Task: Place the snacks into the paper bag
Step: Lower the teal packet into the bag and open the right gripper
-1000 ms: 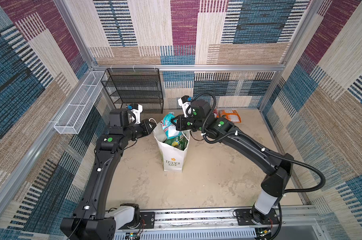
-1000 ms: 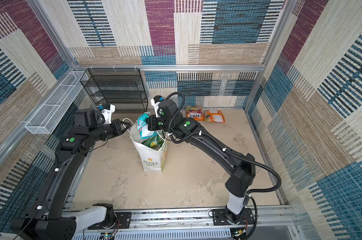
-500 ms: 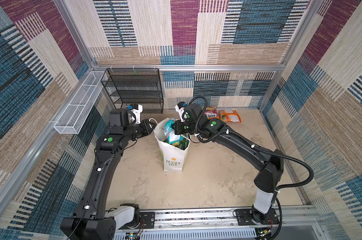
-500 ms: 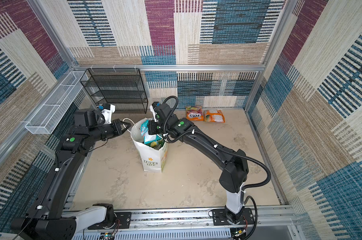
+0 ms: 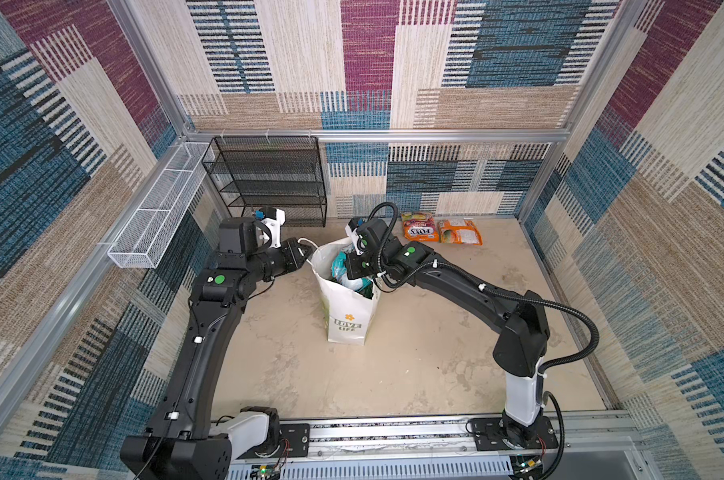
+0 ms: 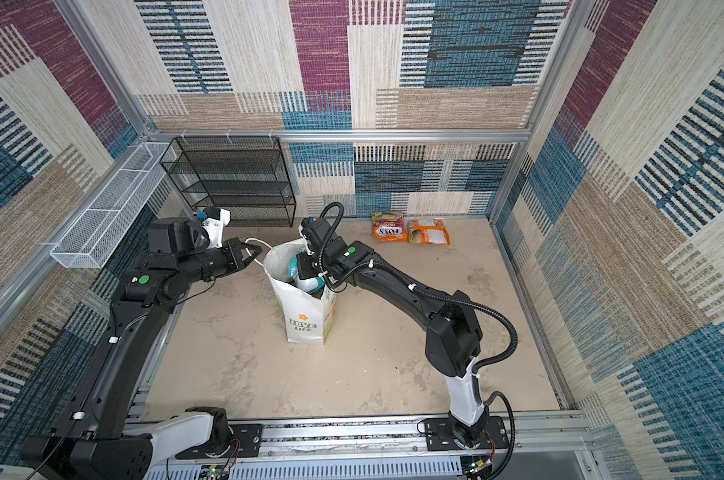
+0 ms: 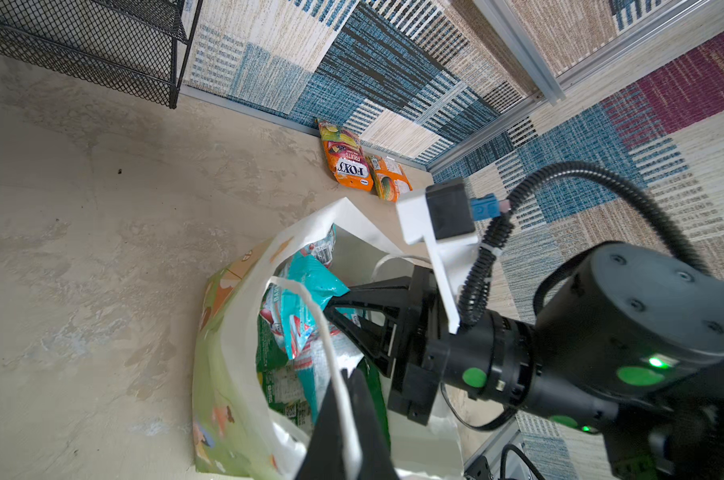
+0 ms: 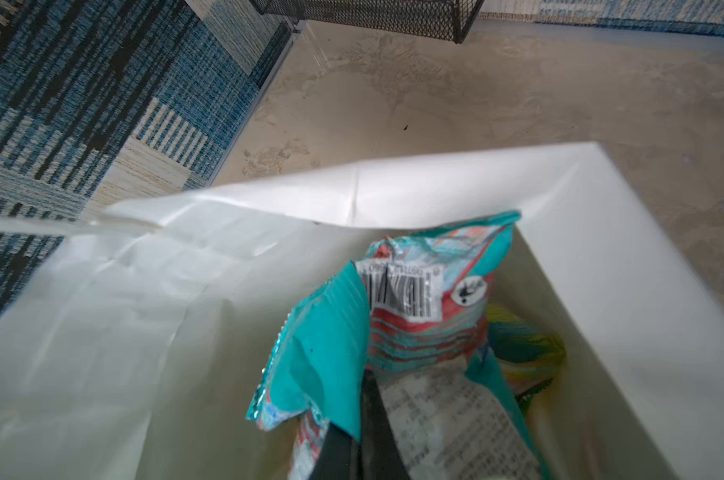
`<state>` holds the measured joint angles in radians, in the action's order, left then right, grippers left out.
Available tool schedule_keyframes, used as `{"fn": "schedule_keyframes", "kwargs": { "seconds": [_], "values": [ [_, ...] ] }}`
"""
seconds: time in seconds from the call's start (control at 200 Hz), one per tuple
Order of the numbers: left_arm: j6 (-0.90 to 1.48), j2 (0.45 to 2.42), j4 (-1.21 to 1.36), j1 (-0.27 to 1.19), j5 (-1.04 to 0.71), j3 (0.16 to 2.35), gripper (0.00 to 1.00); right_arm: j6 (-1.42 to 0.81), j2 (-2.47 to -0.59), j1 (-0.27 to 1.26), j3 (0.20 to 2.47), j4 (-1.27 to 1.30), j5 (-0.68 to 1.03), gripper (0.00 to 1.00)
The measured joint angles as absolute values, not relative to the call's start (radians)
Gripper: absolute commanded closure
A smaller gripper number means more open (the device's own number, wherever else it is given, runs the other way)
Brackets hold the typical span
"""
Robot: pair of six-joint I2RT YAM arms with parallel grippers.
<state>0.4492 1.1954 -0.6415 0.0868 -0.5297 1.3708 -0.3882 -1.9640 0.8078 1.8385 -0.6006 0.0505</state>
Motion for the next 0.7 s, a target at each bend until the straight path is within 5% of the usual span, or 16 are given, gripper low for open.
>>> {"fn": "schedule_keyframes", "kwargs": {
  "seconds": [0.24, 0.701],
  "values": [
    [0.449, 1.192, -0.641, 0.086, -0.530, 1.370, 0.98, -0.388, -2.011, 0.807, 1.832, -0.604, 0.052, 0.89],
    [0.449, 1.195, -0.640, 0.085, -0.530, 1.368, 0.98, -0.389, -1.943, 0.808, 1.861, -0.612, 0.096, 0.52]
  ]
}}
